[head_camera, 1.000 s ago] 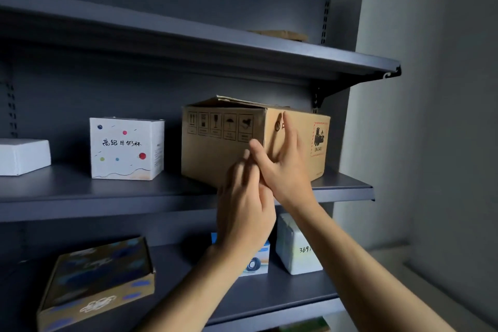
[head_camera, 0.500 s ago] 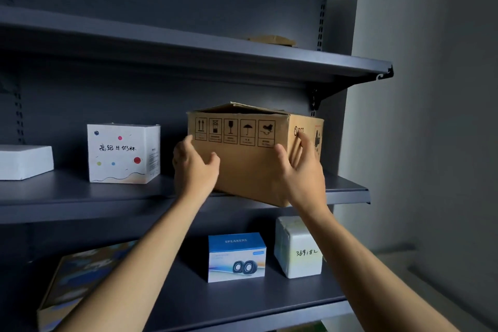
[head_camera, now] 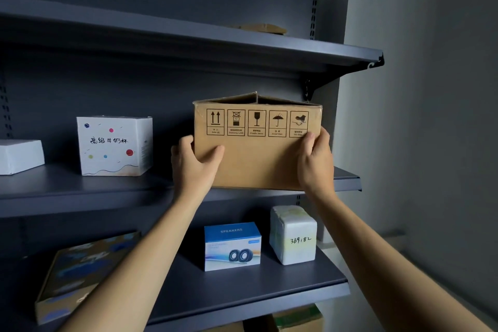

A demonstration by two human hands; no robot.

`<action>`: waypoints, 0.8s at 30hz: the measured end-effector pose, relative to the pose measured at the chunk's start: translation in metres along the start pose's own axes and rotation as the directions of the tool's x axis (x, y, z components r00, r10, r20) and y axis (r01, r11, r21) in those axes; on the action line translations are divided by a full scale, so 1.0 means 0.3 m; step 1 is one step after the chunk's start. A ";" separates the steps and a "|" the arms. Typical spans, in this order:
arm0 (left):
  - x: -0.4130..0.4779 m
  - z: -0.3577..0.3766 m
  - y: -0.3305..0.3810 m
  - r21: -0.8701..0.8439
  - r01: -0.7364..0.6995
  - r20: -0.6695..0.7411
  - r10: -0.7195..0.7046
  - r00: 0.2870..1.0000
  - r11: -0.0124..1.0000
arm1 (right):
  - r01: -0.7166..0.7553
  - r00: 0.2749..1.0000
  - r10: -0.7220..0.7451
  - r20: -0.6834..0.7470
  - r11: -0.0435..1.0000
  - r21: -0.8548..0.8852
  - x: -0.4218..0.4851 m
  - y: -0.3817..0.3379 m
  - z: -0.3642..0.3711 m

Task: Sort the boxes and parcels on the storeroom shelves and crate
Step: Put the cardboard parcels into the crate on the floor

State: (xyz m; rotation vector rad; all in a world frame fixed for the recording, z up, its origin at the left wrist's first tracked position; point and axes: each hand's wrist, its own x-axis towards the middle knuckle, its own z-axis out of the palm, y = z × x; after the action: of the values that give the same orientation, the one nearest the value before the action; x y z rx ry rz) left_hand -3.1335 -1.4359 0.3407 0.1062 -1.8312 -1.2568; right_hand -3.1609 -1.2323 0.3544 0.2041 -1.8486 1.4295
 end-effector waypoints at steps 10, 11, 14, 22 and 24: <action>-0.126 0.049 0.054 -0.032 -0.198 -0.080 0.195 0.978 0.980 | -0.051 0.994 0.042 -0.105 0.995 -0.090 0.052 0.029 -0.012; -0.141 0.058 0.054 -0.015 -0.217 -0.081 0.215 0.973 0.976 | -0.052 0.994 0.043 -0.103 0.995 -0.088 0.054 0.037 -0.012; -0.198 0.091 0.074 0.011 -0.253 -0.095 0.253 0.963 0.967 | -0.040 0.997 0.033 -0.066 0.993 -0.111 0.047 0.057 -0.016; -0.295 0.173 0.103 -0.064 -0.460 -0.096 0.453 0.886 0.886 | 0.091 0.995 -0.089 0.048 0.995 -0.044 0.014 0.080 -0.040; -0.309 0.204 0.116 -0.075 -0.501 -0.066 0.497 0.865 0.862 | 0.094 0.990 -0.098 0.105 0.995 0.045 0.000 0.070 -0.043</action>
State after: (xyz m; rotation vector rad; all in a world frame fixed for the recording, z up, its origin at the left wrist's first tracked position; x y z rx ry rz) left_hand -3.1067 -1.3281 0.3057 -0.3701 -1.6166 -0.9516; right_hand -3.1664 -1.2135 0.3393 0.3914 -1.8703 1.4143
